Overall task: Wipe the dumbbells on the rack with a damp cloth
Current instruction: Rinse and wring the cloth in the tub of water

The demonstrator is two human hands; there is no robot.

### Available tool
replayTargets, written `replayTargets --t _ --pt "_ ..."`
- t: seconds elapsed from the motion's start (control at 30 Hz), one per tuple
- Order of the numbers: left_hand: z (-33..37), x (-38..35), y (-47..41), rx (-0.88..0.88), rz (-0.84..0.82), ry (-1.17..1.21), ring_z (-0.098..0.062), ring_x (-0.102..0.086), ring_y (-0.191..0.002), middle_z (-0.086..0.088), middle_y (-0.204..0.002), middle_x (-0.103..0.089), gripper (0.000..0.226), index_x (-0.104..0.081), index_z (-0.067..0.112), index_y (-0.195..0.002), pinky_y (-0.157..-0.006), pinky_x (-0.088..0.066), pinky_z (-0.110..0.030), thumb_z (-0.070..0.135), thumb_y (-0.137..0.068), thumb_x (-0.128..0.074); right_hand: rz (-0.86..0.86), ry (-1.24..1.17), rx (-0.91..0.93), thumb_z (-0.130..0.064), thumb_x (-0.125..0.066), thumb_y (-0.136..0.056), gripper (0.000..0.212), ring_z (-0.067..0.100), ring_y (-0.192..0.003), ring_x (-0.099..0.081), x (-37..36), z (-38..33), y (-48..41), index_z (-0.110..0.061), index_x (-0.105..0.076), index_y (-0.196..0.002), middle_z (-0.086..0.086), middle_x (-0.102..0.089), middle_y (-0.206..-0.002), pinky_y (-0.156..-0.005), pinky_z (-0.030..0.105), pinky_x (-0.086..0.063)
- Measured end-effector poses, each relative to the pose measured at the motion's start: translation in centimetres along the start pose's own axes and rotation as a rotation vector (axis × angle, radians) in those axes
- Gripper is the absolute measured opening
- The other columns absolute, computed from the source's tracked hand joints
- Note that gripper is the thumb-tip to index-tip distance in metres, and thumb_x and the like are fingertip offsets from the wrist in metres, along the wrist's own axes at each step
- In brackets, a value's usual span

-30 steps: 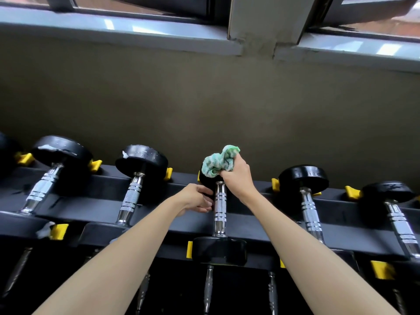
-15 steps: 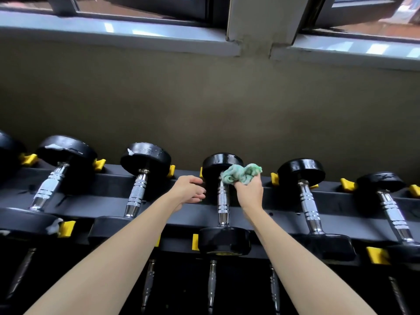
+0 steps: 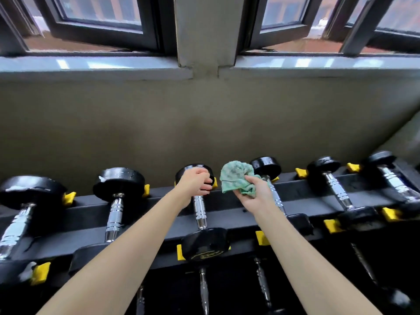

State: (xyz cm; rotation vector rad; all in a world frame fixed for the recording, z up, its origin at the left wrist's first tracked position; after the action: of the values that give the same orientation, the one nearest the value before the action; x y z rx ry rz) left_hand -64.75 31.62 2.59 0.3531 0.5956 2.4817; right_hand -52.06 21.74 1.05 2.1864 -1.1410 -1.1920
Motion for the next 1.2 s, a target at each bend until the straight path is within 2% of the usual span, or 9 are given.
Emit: replayTargets --t 0.17,0.23,0.4,0.57,0.67,0.77,0.87,0.97,1.2 --pt "5.5 -7.4 3.5 -0.105 -0.254 -0.027 -0.020 -0.062 -0.073 -0.009 -0.093 -0.065 0.020 -0.058 0.014 -0.097 -0.075 -0.054 -0.033 0.029 -0.098 -0.044 -0.132 -0.141 0.136 -0.004 -0.042 -0.095 0.016 0.029 -0.088 -0.062 3.0 -4.8 6.0 -0.003 -0.057 -0.101 0.018 -0.063 -0.098 -0.066 0.037 -0.059" --pt "7.0 -11.3 5.6 -0.171 -0.348 -0.040 -0.019 -0.061 -0.069 -0.008 -0.088 -0.063 0.018 -0.057 0.015 -0.090 -0.073 -0.054 -0.032 0.028 -0.097 -0.046 -0.124 -0.169 0.233 -0.007 -0.042 -0.094 0.017 0.028 -0.091 -0.062 5.5 -7.5 8.5 -0.004 -0.058 -0.100 0.017 -0.064 -0.098 -0.074 0.037 -0.057" --pt "9.0 -22.1 13.3 -0.404 -0.580 -0.115 -0.010 -0.054 -0.071 -0.003 -0.091 -0.051 0.025 -0.044 0.009 -0.109 -0.063 -0.052 -0.020 -0.002 -0.087 -0.052 0.005 -0.329 0.488 -0.012 -0.040 -0.094 0.022 0.029 -0.099 -0.059 15.7 -13.3 15.5 -0.006 -0.058 -0.105 0.015 -0.063 -0.104 -0.090 0.040 -0.047" --pt "8.3 -32.6 22.3 -0.665 -0.825 -0.328 -0.003 -0.051 -0.056 -0.001 -0.091 -0.049 0.042 -0.041 0.014 -0.099 -0.055 -0.042 -0.018 -0.014 -0.075 -0.060 0.134 -0.525 0.643 -0.014 -0.038 -0.095 0.024 0.030 -0.111 -0.054 26.7 -15.5 23.0 -0.006 -0.053 -0.111 0.017 -0.057 -0.119 -0.096 0.040 -0.044" --pt "5.8 -41.0 29.7 -0.817 -1.003 -0.469 -0.013 -0.050 -0.069 -0.015 -0.113 -0.043 0.045 -0.045 0.021 -0.097 -0.060 -0.045 -0.025 -0.011 -0.071 -0.064 0.296 -0.544 0.787 -0.012 -0.042 -0.093 0.020 0.025 -0.108 -0.057 35.7 -15.9 30.1 -0.010 -0.055 -0.109 0.012 -0.060 -0.116 -0.082 0.034 -0.050" --pt "2.9 -47.6 36.6 -0.939 -1.056 -0.549 -0.012 -0.047 -0.079 -0.007 -0.111 -0.039 0.040 -0.048 0.020 -0.100 -0.062 -0.044 -0.013 -0.004 -0.073 -0.066 0.499 -0.519 0.863 -0.010 -0.046 -0.093 0.014 0.019 -0.093 -0.060 43.5 -15.2 37.1 -0.010 -0.059 -0.098 0.008 -0.064 -0.102 -0.079 0.031 -0.049" --pt "-0.2 -53.8 43.2 -1.023 -1.116 -0.556 -0.021 -0.051 -0.087 -0.006 -0.106 -0.045 0.030 -0.056 0.019 -0.095 -0.065 -0.043 -0.019 0.002 -0.074 -0.068 0.657 -0.585 0.915 -0.008 -0.049 -0.092 0.018 0.019 -0.091 -0.061 50.4 -13.3 42.9 -0.009 -0.056 -0.108 0.009 -0.063 -0.107 -0.076 0.031 -0.049" --pt "-4.2 -59.2 49.9 -1.051 -1.219 -0.616 -0.025 -0.062 -0.086 -0.008 -0.106 -0.060 0.019 -0.065 0.014 -0.097 -0.071 -0.043 -0.024 0.010 -0.078 -0.068 0.769 -0.685 0.978 -0.006 -0.048 -0.092 0.034 0.017 -0.091 -0.061 56.8 -10.4 48.2 -0.009 -0.050 -0.125 0.010 -0.062 -0.113 -0.074 0.029 -0.048" --pt "-15.5 -65.1 62.9 -0.938 -1.552 -0.725 -0.020 -0.060 -0.074 -0.007 -0.083 -0.069 0.012 -0.068 0.007 -0.092 -0.068 -0.047 -0.027 0.013 -0.088 -0.058 1.039 -0.981 1.059 -0.004 -0.047 -0.093 0.022 0.019 -0.087 -0.060 66.4 -0.4 57.5 -0.007 -0.054 -0.114 0.008 -0.063 -0.099 -0.081 0.032 -0.048"
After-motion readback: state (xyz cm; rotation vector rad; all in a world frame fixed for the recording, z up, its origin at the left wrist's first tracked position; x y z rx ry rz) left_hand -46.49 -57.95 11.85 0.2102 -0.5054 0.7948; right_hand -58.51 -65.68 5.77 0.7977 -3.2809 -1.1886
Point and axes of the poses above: each hand's wrist, its own y-axis away from the middle knuckle, its own x-axis out of the back of the hand, z = x × y, the point moved 4 cm from there along -y, towards the middle knuckle
